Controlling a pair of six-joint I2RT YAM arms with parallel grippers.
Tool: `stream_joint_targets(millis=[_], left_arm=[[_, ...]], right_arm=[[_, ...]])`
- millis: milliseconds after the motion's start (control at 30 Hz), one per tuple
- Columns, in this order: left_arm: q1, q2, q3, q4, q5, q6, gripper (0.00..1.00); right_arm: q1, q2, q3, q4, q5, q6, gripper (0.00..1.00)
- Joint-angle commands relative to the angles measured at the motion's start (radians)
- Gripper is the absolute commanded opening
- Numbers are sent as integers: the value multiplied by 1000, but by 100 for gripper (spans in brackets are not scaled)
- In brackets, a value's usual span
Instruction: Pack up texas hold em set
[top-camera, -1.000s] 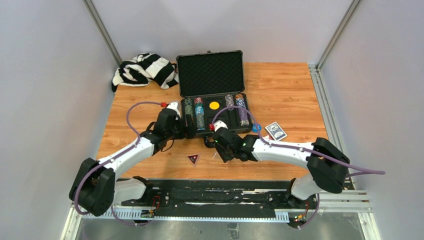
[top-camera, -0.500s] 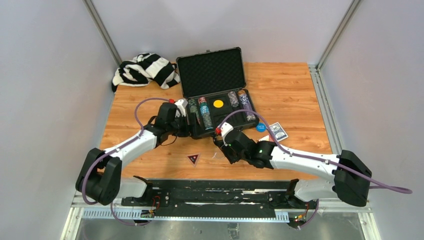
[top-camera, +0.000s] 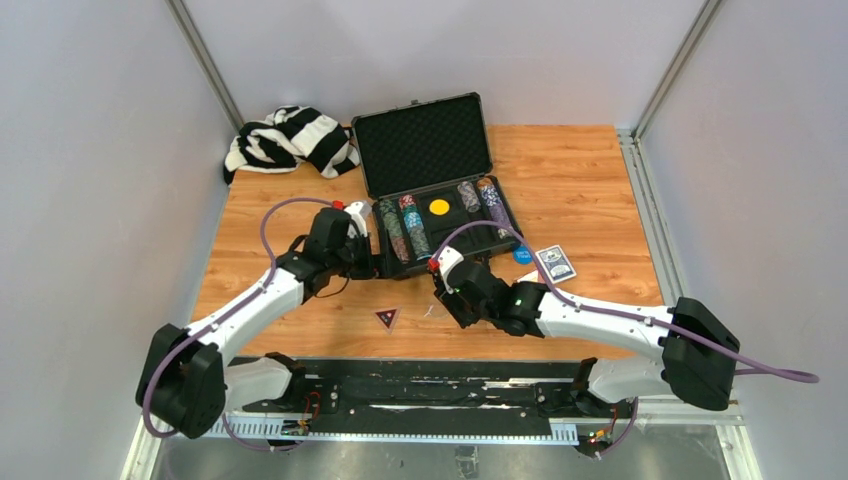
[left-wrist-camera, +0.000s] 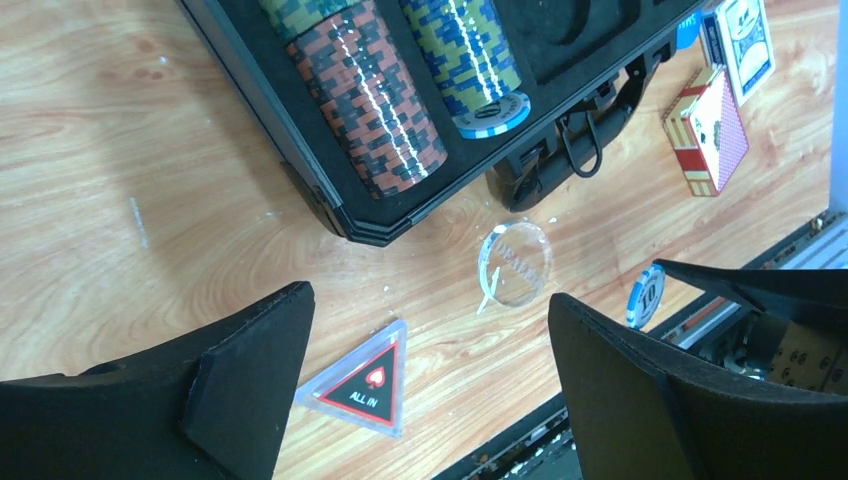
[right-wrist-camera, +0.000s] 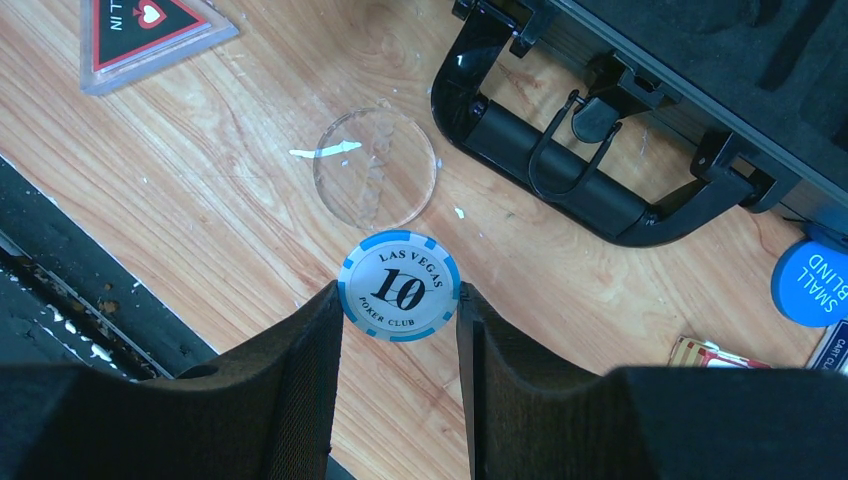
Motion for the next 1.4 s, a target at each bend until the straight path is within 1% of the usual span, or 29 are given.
stream_joint_targets(millis=[0, 100, 200, 267, 533, 633, 733, 1067, 1367], left_arm=[[-4, -66, 52, -86, -67, 8, 92], [-5, -49, 65, -95, 21, 17, 92], [-6, -9, 47, -16, 182, -16, 91], [-6, 20, 28, 52, 252, -52, 90], [-61, 107, 25, 166, 357, -80, 88], [-77, 138, 29, 180, 376, -79, 84], [-81, 162, 17, 236, 446, -101, 83], [-143, 201, 32, 254, 454, -114, 83], [-199, 248, 59, 261, 466, -89, 76]], right_arm=[[14, -17, 29, 13, -2, -24, 41], [14, -23, 35, 13, -3, -28, 41], [16, -24, 39, 14, -3, -30, 41], [19, -27, 40, 15, -3, -31, 41], [36, -31, 54, 23, -13, -32, 41], [40, -35, 59, 29, -12, -33, 41], [43, -35, 61, 30, -7, -36, 41], [53, -38, 66, 29, 10, -47, 41], [59, -66, 62, 28, 18, -48, 41]])
